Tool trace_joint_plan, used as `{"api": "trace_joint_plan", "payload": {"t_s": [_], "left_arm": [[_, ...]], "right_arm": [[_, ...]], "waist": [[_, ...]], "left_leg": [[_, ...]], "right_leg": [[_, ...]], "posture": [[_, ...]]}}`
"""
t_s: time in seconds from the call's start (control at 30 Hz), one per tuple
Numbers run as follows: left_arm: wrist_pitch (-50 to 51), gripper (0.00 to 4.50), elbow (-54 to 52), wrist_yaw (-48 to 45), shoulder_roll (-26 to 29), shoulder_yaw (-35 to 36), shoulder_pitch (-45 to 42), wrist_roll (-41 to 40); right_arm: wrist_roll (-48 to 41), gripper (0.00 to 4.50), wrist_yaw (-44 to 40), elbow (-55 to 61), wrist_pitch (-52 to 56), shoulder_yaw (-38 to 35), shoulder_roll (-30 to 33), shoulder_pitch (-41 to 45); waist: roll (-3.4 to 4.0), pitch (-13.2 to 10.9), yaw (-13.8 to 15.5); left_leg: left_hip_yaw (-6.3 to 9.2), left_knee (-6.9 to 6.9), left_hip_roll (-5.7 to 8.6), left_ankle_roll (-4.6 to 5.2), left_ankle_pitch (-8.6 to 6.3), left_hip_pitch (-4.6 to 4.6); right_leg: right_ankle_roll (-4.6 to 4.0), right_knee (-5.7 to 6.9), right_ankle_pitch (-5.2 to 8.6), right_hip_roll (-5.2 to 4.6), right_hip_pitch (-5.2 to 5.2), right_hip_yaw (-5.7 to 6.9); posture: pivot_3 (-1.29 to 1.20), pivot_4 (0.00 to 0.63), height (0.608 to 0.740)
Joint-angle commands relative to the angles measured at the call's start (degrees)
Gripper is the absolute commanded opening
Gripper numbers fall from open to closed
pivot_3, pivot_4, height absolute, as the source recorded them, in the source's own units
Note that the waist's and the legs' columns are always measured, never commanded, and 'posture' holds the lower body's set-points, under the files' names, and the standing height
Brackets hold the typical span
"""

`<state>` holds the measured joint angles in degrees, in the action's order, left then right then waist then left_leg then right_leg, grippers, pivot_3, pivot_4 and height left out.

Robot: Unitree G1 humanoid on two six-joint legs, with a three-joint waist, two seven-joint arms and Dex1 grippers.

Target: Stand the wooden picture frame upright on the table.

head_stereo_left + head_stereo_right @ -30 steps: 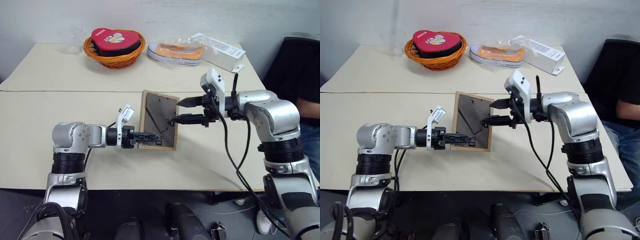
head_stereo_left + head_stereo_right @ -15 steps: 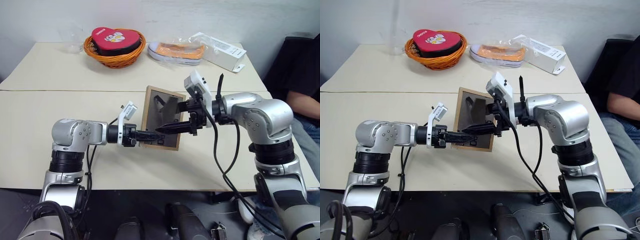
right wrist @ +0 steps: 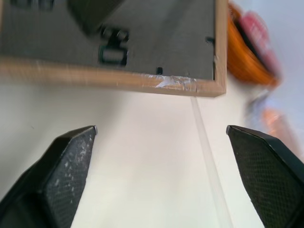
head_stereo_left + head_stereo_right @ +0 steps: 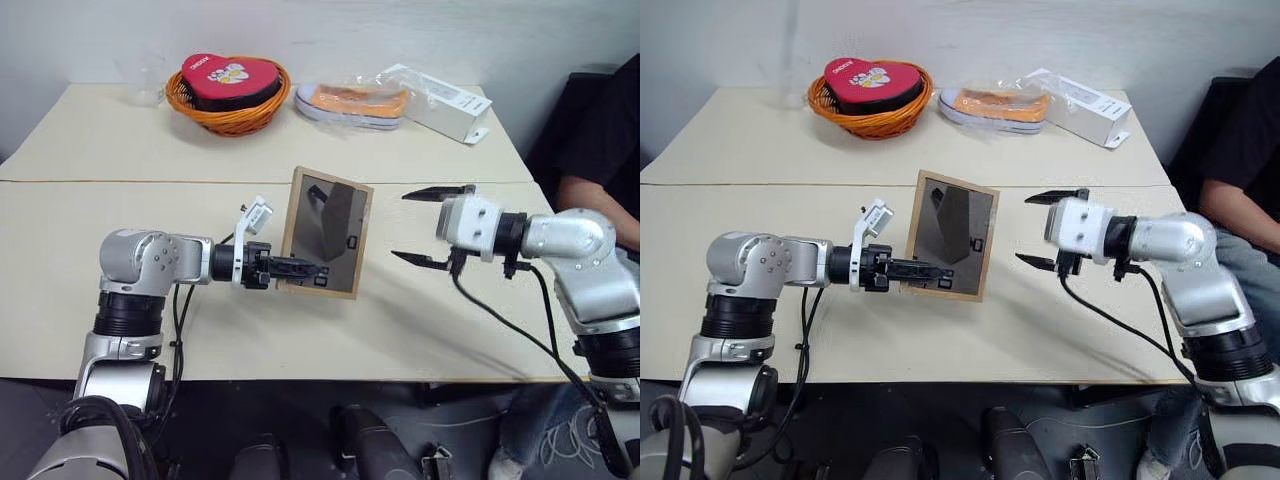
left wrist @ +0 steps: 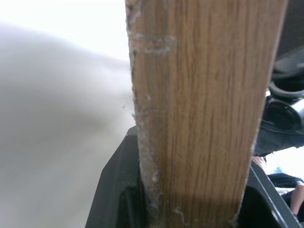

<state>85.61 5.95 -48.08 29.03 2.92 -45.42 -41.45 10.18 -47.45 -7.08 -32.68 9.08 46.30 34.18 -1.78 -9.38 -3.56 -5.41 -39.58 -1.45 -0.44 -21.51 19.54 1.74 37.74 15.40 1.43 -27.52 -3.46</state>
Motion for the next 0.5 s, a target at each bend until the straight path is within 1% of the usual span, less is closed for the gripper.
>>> {"api": "trace_joint_plan", "payload": {"t_s": [0.03, 0.1, 0.17, 0.27, 0.33, 0.37, 0.4, 0.5], "left_arm": [[1.73, 1.25, -0.44, -0.91, 0.19, 2.45, -2.95, -3.10], [2.40, 1.25, -0.26, -0.94, 0.25, 2.54, -3.37, -3.39], [3.09, 1.25, -0.27, -1.25, 0.48, 2.35, -3.67, -4.01], [4.48, 1.25, -0.03, -1.31, 0.40, 2.74, -4.32, -5.03], [4.87, 1.25, 0.32, -0.98, 0.42, 2.93, -4.62, -5.23], [4.96, 1.25, 0.43, -0.94, 0.53, 2.97, -4.70, -5.30], [5.13, 1.25, 0.54, -1.02, 0.78, 3.07, -4.73, -5.40], [5.97, 1.25, 0.92, -1.06, 1.51, 3.69, -4.79, -5.82]], "right_arm": [[16.91, 4.50, 17.55, -10.17, -24.22, 1.38, -3.24, 5.91], [24.42, 4.50, 27.17, -14.77, -29.54, 1.35, -5.74, 9.35], [32.20, 4.50, 36.27, -18.15, -31.63, 2.45, -7.66, 12.60], [41.93, 3.89, 48.95, -22.07, -31.59, 5.20, -9.99, 16.88], [47.92, 3.24, 56.65, -24.71, -29.83, 7.74, -10.37, 19.31], [50.06, 2.88, 59.97, -25.98, -29.20, 8.83, -10.35, 20.27], [51.73, 2.64, 62.91, -27.33, -28.69, 9.91, -10.25, 21.16], [54.97, 2.11, 69.98, -30.38, -28.81, 13.28, -9.74, 23.26]], "waist": [[-0.02, -0.03, -0.54], [-0.02, -0.04, -0.96], [-0.02, -0.04, -1.20], [-0.02, -0.04, -1.33], [-0.01, -0.04, -1.35], [-0.01, -0.05, -1.37], [-0.01, -0.05, -1.39], [-0.01, -0.05, -1.41]], "left_leg": [[-0.04, 0.00, -0.01, -0.01, 0.01, -0.01], [-0.08, 0.00, 0.00, -0.06, 0.04, -0.01], [-0.08, 0.01, -0.02, -0.11, 0.06, -0.03], [-0.08, 0.01, -0.06, -0.15, 0.09, -0.08], [-0.09, 0.01, -0.05, -0.17, 0.10, -0.11], [-0.09, 0.01, -0.05, -0.18, 0.10, -0.11], [-0.09, 0.02, -0.04, -0.18, 0.11, -0.12], [-0.10, 0.04, -0.05, -0.21, 0.12, -0.17]], "right_leg": [[0.00, 0.02, 0.00, 0.02, 0.00, -0.04], [-0.01, 0.09, 0.01, 0.02, -0.05, -0.08], [-0.05, 0.15, 0.03, 0.03, -0.06, -0.08], [-0.11, 0.19, 0.06, 0.03, -0.05, -0.06], [-0.16, 0.25, 0.09, 0.03, -0.06, -0.07], [-0.16, 0.24, 0.09, 0.03, -0.06, -0.07], [-0.18, 0.27, 0.10, 0.03, -0.06, -0.07], [-0.20, 0.27, 0.11, 0.03, -0.05, -0.06]], "posture": [[0.00, 0.150, 0.740], [0.00, 0.150, 0.740], [0.00, 0.150, 0.740], [0.00, 0.150, 0.740], [0.00, 0.150, 0.740], [0.00, 0.150, 0.740], [0.00, 0.150, 0.740], [0.00, 0.150, 0.740]]}}
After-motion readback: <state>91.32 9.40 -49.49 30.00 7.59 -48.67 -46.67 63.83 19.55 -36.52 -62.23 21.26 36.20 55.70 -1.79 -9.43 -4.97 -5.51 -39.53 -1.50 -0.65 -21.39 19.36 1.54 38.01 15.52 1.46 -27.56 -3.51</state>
